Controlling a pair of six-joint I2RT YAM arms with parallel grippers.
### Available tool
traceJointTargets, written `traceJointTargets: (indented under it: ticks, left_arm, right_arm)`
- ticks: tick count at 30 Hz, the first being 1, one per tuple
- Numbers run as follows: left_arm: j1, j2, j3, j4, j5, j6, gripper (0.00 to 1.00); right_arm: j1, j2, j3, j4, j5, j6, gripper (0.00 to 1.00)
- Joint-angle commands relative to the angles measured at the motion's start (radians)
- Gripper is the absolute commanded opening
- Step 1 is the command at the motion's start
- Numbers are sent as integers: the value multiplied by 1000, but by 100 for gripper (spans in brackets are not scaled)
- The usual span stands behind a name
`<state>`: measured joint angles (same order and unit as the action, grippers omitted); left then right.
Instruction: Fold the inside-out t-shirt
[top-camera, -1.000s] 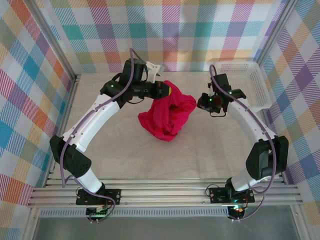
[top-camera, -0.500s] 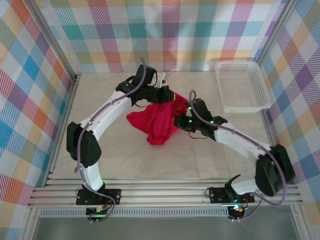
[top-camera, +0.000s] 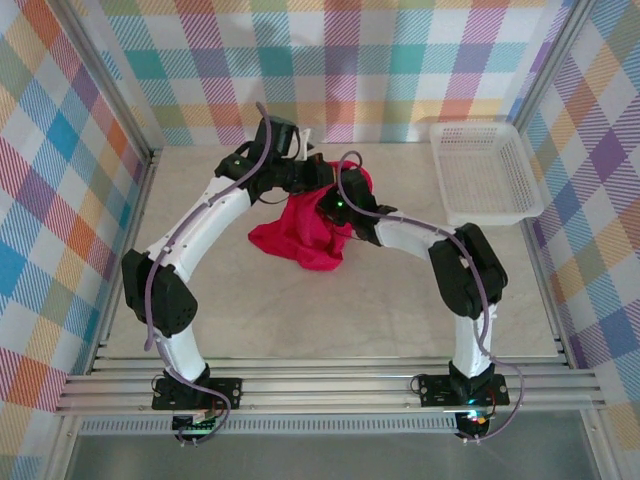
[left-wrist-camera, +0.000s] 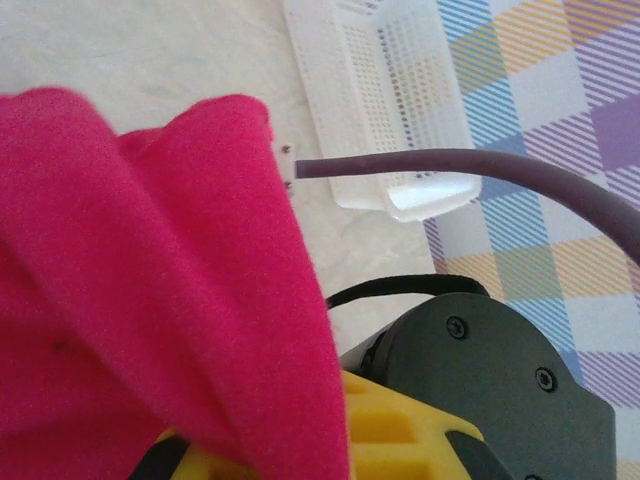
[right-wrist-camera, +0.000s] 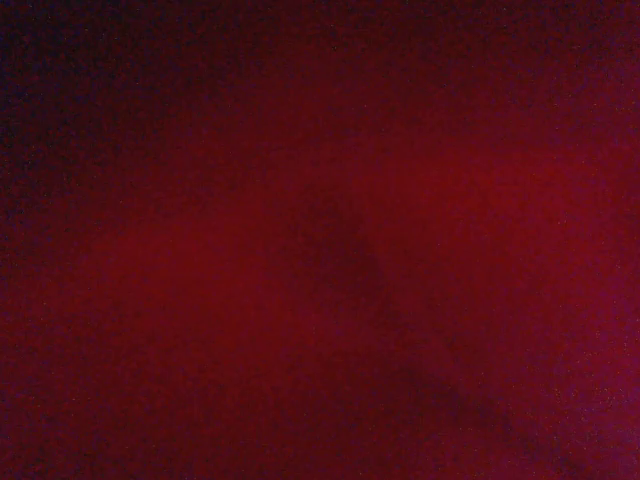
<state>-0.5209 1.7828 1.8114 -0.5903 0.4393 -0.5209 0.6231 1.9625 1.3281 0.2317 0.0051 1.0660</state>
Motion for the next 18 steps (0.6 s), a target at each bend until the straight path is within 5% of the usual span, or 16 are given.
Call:
traceJointTargets:
  ticks: [1,7,9,13,16,18]
  left_arm:
    - [-56,-68,98,93,119,-41,0]
    - [-49,-104,127,80,97,-40,0]
    - [-37,-121,108,81,86,-38,0]
    - [14,-143,46,77,74,-40,0]
    - [75,-159,-43,122,73,-62,0]
    - [114,-157,-86,150,71,-68,0]
  right_arm:
    - [60,129,34,-134,114,167,83]
    - [64,235,113,-245,113,211,80]
    - [65,249,132,-252,85,207,64]
    - [63,189,105,-231,21,130,15]
    - [60,65,37,-236,-5,35,0]
    - [61,-32,-23,-243,0,-23,0]
